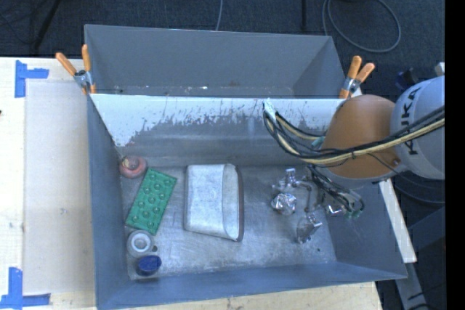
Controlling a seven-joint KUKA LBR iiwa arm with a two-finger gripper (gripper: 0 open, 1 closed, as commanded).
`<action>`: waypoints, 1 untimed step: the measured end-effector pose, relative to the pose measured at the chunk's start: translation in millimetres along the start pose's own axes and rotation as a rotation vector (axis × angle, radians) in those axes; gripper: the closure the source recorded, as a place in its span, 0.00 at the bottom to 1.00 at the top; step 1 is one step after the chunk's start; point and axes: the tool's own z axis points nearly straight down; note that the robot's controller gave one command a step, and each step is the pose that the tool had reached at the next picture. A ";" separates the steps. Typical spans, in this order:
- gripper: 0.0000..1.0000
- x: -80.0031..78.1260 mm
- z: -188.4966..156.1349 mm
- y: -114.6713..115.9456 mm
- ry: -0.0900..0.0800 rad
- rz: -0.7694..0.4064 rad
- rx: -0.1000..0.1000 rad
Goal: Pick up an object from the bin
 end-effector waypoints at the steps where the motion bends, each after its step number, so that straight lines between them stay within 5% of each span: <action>1: 1.00 -1.1 -1.6 -0.1 -0.006 0.004 0.000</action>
Offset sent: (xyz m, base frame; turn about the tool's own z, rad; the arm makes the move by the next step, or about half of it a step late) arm 0.0000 0.0000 0.0000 0.0000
